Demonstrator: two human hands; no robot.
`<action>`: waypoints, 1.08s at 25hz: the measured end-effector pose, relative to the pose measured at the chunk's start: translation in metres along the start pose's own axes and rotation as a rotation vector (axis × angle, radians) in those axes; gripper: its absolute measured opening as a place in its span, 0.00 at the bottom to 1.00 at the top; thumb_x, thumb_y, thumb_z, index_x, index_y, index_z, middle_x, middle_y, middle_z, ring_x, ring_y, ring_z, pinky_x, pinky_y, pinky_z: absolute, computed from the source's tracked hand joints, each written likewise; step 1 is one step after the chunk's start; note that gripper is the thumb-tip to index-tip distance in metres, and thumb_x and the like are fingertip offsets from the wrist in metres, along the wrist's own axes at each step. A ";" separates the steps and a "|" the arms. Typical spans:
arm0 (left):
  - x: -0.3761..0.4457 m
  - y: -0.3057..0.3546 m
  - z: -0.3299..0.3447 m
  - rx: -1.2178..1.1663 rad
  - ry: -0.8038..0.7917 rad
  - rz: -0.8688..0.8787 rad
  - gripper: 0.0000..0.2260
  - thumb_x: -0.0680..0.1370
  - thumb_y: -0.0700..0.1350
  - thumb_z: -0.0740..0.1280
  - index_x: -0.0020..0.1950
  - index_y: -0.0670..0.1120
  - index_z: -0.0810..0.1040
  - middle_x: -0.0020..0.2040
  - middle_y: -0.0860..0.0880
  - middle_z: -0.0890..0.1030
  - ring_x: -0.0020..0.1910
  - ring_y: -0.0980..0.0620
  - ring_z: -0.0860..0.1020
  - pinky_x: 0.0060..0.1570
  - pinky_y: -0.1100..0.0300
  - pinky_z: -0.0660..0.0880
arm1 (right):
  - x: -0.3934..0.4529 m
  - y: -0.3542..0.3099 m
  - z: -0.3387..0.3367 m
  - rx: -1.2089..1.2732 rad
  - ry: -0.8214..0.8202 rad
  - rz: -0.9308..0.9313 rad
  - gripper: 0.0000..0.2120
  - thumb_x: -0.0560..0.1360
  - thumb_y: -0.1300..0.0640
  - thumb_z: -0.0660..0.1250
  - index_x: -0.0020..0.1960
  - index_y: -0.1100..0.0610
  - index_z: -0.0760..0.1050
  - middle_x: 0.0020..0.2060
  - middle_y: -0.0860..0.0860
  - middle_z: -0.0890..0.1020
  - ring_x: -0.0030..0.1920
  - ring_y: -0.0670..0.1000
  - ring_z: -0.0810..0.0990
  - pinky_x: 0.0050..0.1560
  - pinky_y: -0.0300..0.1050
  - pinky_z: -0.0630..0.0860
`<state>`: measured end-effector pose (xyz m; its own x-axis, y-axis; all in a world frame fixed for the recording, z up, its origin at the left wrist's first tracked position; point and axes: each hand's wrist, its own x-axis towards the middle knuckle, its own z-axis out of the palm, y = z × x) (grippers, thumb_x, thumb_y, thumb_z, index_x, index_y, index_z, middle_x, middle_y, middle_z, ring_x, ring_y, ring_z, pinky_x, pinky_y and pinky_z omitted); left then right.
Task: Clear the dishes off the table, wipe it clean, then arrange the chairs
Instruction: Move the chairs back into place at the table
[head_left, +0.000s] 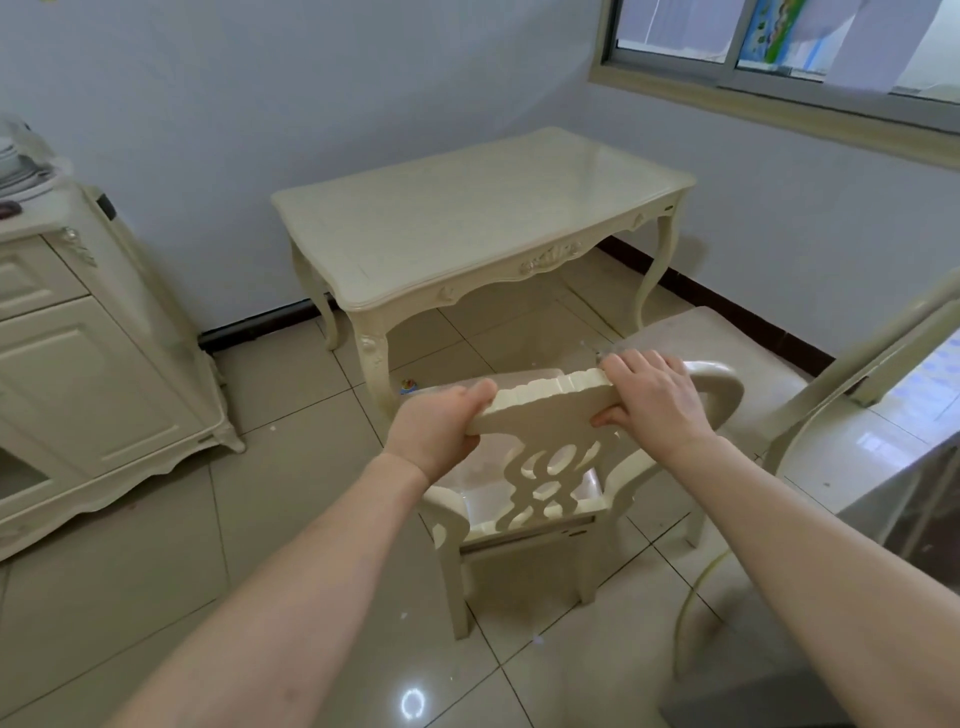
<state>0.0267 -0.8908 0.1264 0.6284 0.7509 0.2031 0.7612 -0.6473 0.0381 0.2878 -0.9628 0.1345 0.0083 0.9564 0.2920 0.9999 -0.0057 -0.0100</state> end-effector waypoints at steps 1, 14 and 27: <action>0.010 0.003 0.004 0.002 0.006 -0.011 0.16 0.71 0.42 0.64 0.57 0.51 0.67 0.39 0.52 0.72 0.32 0.48 0.68 0.29 0.58 0.62 | 0.008 0.007 0.003 -0.007 -0.008 0.009 0.24 0.64 0.44 0.75 0.53 0.53 0.71 0.47 0.49 0.77 0.51 0.54 0.75 0.60 0.51 0.67; 0.149 -0.053 0.044 0.027 0.069 -0.045 0.18 0.70 0.42 0.65 0.53 0.54 0.59 0.37 0.50 0.73 0.30 0.44 0.73 0.24 0.59 0.63 | 0.152 0.051 0.047 -0.057 0.017 0.033 0.25 0.64 0.46 0.75 0.54 0.55 0.70 0.46 0.50 0.76 0.52 0.55 0.75 0.64 0.53 0.66; 0.289 -0.152 0.076 0.005 0.070 -0.109 0.20 0.70 0.47 0.69 0.54 0.54 0.60 0.43 0.49 0.79 0.37 0.42 0.79 0.30 0.54 0.73 | 0.322 0.073 0.107 -0.089 0.085 -0.017 0.29 0.58 0.44 0.78 0.50 0.56 0.72 0.42 0.52 0.77 0.47 0.56 0.76 0.58 0.52 0.70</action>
<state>0.1050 -0.5657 0.1047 0.5292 0.8059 0.2654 0.8254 -0.5615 0.0593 0.3630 -0.6244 0.1255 -0.0120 0.9285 0.3710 0.9966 -0.0190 0.0799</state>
